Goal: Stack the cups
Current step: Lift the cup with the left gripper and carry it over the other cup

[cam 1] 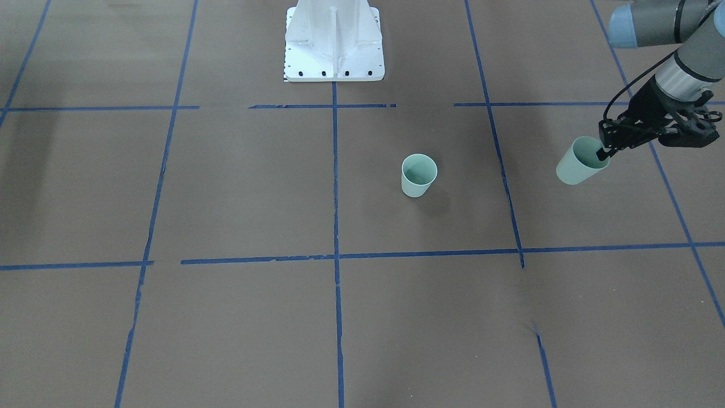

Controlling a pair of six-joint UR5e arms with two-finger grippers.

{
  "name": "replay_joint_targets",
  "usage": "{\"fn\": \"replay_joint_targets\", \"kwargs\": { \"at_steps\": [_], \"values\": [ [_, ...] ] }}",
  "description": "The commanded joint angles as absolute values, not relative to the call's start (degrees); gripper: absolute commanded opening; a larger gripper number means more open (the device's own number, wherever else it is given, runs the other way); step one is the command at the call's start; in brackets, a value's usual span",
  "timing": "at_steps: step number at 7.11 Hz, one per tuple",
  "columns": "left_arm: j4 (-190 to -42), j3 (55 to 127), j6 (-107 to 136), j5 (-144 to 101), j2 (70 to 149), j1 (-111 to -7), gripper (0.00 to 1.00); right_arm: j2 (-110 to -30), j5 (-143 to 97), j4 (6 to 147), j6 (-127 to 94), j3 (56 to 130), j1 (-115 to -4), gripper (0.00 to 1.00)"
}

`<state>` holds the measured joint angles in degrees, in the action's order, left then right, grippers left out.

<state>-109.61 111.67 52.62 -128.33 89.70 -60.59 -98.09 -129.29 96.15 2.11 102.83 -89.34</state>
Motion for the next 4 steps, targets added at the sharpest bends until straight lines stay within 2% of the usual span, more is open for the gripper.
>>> {"fn": "replay_joint_targets", "kwargs": {
  "at_steps": [1, 4],
  "values": [
    [-105.8, 113.2, 67.6, -127.9, 99.1, -56.4, 0.00, -98.1, -129.3, 96.2, 2.1, 102.8, -89.3, 1.00],
    [-93.9, 112.3, 79.3, -120.4, 111.5, -46.8, 0.00, -98.1, -129.3, 96.2, 2.1, 102.8, -89.4, 1.00]
  ]
}}
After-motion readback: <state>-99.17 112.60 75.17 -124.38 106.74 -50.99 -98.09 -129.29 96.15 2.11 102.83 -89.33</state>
